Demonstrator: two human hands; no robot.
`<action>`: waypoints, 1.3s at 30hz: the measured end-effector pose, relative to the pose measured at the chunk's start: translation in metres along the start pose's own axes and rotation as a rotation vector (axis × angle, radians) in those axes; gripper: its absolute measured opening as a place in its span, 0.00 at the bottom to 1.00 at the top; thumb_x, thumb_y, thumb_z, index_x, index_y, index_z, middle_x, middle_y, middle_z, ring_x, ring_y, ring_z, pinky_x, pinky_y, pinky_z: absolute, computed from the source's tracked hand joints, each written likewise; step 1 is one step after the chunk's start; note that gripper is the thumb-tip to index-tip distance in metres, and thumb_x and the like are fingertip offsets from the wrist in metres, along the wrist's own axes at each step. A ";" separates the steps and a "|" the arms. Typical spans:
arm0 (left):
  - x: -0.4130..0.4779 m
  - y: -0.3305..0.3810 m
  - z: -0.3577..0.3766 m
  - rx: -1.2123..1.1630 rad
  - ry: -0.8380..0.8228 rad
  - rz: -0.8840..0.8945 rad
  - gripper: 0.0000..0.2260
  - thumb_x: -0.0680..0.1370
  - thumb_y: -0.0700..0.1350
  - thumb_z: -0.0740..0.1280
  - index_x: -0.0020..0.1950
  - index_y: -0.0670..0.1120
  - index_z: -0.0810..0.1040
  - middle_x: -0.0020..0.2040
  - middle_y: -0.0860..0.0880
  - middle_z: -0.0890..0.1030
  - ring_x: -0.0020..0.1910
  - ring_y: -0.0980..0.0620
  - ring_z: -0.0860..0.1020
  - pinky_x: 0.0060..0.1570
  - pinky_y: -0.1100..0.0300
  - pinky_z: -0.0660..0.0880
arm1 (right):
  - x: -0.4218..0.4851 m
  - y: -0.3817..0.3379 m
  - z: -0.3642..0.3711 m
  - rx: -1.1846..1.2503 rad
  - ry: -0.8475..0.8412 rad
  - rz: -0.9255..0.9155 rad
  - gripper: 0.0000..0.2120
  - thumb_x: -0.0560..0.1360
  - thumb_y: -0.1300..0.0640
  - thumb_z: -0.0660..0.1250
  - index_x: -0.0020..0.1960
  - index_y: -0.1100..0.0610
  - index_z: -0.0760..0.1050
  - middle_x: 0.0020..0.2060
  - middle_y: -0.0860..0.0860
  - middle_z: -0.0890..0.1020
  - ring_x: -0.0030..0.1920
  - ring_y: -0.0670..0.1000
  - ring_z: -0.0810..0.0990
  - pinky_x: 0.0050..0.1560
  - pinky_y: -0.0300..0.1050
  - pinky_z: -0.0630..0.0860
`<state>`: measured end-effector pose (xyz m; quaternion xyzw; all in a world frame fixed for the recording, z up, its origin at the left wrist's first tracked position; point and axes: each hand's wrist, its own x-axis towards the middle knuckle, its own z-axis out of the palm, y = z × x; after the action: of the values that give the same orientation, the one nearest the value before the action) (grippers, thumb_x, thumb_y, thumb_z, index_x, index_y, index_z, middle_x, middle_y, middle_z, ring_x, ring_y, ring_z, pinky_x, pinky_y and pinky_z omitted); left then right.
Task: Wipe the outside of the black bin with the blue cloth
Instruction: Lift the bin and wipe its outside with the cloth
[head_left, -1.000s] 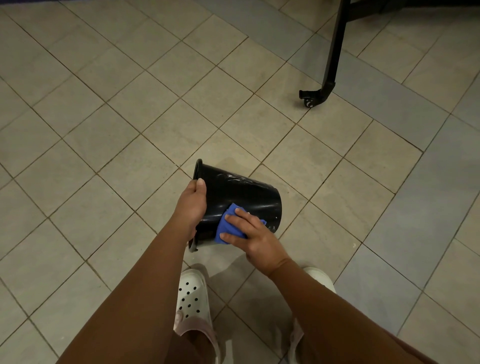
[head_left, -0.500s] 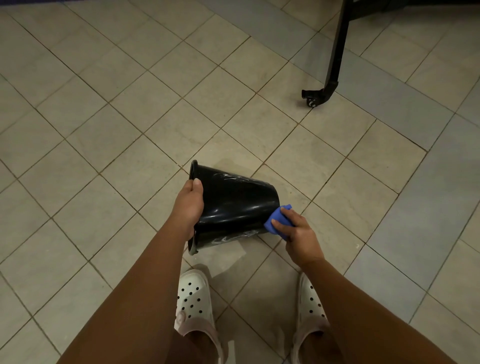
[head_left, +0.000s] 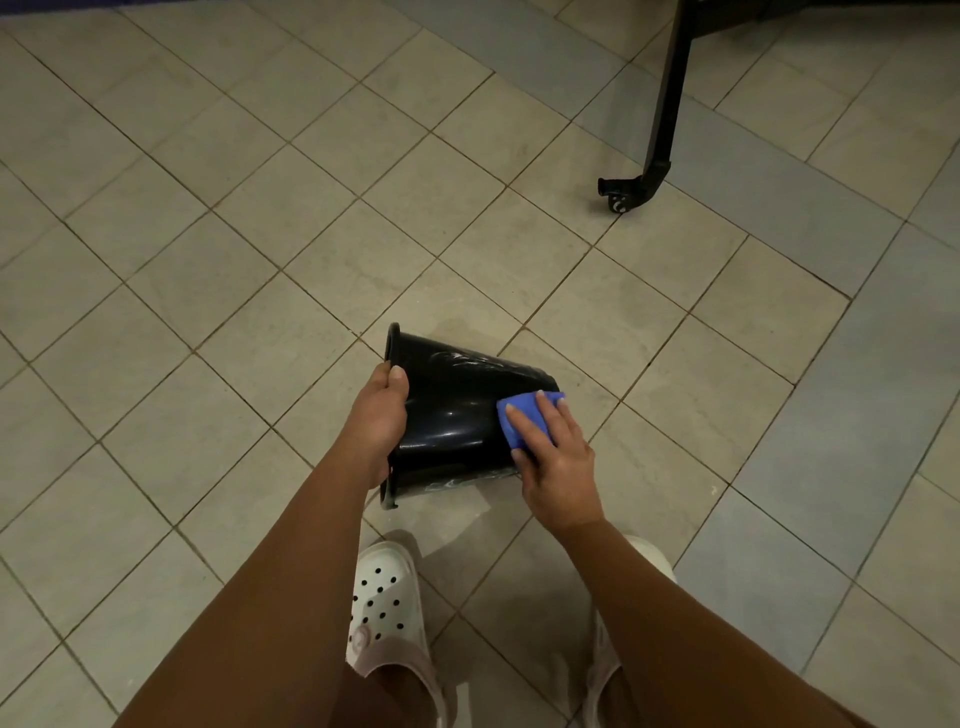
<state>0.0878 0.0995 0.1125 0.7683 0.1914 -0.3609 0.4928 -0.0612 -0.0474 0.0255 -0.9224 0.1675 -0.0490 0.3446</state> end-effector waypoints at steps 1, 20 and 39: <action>-0.001 0.001 0.000 -0.010 -0.007 0.000 0.17 0.83 0.55 0.51 0.70 0.55 0.68 0.63 0.45 0.74 0.61 0.42 0.74 0.62 0.39 0.71 | 0.003 0.002 0.000 0.022 -0.028 0.000 0.23 0.78 0.53 0.59 0.71 0.45 0.61 0.73 0.54 0.61 0.74 0.57 0.54 0.70 0.54 0.57; -0.001 0.004 0.001 -0.204 0.069 -0.099 0.25 0.80 0.63 0.54 0.64 0.46 0.73 0.56 0.41 0.80 0.55 0.40 0.78 0.56 0.42 0.75 | 0.023 0.003 -0.018 -0.133 0.053 0.332 0.17 0.76 0.57 0.62 0.64 0.51 0.69 0.58 0.50 0.76 0.61 0.53 0.70 0.59 0.51 0.60; -0.015 0.001 0.020 0.071 0.273 0.263 0.19 0.84 0.52 0.50 0.64 0.44 0.74 0.60 0.42 0.77 0.62 0.44 0.74 0.63 0.51 0.69 | -0.004 0.002 0.000 0.046 -0.047 0.312 0.34 0.73 0.63 0.67 0.73 0.48 0.56 0.72 0.57 0.58 0.70 0.58 0.61 0.68 0.55 0.67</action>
<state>0.0713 0.0825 0.1189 0.8453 0.1415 -0.1922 0.4780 -0.0658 -0.0476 0.0242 -0.8779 0.2994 0.0232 0.3729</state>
